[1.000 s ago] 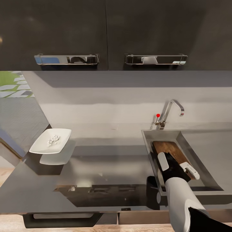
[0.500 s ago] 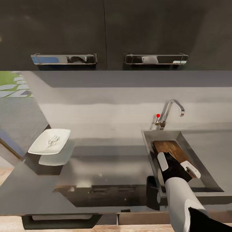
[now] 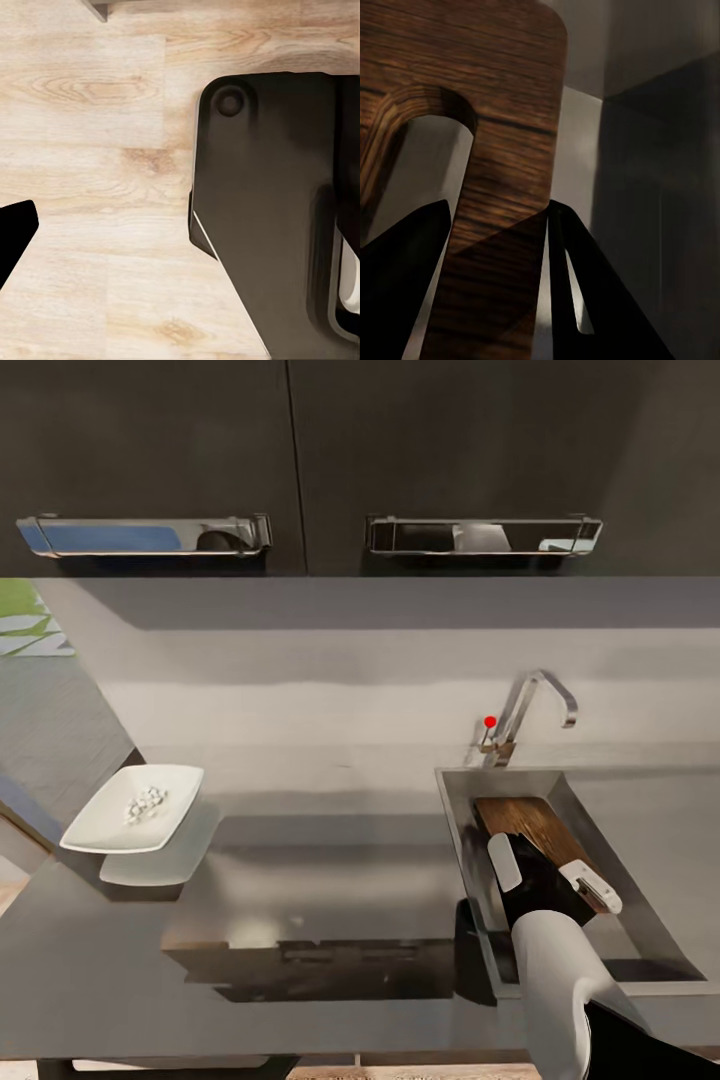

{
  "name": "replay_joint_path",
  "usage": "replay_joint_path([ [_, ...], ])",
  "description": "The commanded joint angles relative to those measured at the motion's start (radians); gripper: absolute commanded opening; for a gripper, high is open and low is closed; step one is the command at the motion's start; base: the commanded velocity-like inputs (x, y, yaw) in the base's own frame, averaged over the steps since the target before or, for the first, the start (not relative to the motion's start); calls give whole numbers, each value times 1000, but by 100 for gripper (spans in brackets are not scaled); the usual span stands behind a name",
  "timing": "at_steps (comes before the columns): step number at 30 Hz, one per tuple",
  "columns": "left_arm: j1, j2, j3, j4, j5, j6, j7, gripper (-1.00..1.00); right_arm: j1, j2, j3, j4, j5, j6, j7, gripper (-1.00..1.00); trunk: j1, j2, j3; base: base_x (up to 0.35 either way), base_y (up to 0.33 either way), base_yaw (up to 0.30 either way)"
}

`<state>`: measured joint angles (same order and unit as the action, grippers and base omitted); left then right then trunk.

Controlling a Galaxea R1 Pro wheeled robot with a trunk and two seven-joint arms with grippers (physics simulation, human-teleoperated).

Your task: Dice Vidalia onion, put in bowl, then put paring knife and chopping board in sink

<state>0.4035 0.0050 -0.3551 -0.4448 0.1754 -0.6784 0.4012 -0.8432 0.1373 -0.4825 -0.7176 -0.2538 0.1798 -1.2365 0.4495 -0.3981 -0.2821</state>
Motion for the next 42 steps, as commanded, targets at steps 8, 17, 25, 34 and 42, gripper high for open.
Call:
replay_joint_path([
  [8, 0, 1, -8, -2, 10, -3, 4, 100, 0, 2, -2, -1, 0, 9, -3, -100, 1, -2, -14, 0, 0, 0],
  [17, 0, 1, -8, -2, 10, -3, 4, 100, -1, 2, -2, 1, 0, 9, -2, -100, 1, -2, -23, 0, 0, 0],
  [25, 0, 1, -8, -2, 10, -3, 4, 100, 0, 2, -2, 1, -1, 9, -1, -100, 1, -2, -23, 0, 0, 0],
  [34, 0, 1, -8, -2, 10, -3, 5, 100, 0, 2, -2, 1, -1, 9, -1, 100, 1, -2, -23, 0, 0, 0],
  [42, 0, 1, -8, -2, 10, -3, 5, 100, 0, 5, -2, -10, -1, 9, -5, 100, 1, -2, -23, 0, 0, 0],
])
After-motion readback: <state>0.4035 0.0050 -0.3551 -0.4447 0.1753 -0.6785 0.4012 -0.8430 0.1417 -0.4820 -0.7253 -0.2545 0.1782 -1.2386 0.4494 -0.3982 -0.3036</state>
